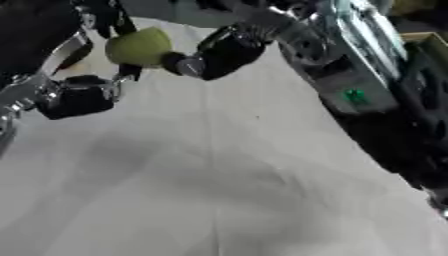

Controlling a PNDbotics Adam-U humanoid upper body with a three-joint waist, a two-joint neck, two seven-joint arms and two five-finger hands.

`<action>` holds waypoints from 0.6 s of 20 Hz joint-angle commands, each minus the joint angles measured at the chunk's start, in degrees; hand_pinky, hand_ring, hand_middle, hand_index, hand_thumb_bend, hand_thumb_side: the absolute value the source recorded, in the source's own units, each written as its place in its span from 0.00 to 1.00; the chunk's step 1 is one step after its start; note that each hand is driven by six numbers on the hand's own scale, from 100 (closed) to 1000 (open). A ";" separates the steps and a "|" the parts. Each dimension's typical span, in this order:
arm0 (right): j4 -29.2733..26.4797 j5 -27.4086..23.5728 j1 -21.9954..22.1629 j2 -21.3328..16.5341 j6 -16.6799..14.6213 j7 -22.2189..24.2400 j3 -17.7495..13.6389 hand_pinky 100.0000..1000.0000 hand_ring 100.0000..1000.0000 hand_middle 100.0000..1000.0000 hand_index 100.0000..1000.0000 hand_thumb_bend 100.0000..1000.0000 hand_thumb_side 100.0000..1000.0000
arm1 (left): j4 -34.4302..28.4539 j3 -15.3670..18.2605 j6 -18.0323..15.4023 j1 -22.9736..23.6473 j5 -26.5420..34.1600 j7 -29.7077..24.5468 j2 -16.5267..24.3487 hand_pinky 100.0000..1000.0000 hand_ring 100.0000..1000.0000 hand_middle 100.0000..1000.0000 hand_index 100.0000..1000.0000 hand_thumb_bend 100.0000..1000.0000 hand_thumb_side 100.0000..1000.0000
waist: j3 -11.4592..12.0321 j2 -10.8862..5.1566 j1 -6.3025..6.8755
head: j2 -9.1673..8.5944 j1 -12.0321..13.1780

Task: Pick up the objects with one hand, pass them to the other hand, and then place them into the box on the other side of the table.

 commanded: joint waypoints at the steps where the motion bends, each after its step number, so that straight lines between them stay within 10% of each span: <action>1: -0.86 1.65 -0.63 0.00 -0.22 -2.00 -0.17 0.00 0.28 0.41 0.65 0.51 0.05 | -1.16 0.97 0.69 -0.91 0.02 0.00 0.19 0.32 0.46 0.47 0.53 0.00 0.00 | 0.05 -2.40 1.03 | -0.53 -0.04; 12: -0.86 -5.26 0.53 0.46 0.87 -9.05 -0.38 0.00 0.26 0.36 0.56 0.41 0.00 | -0.51 1.18 1.14 -0.65 1.35 1.40 0.63 0.31 0.46 0.46 0.53 0.00 0.00 | 0.00 -2.21 0.98 | -1.07 0.50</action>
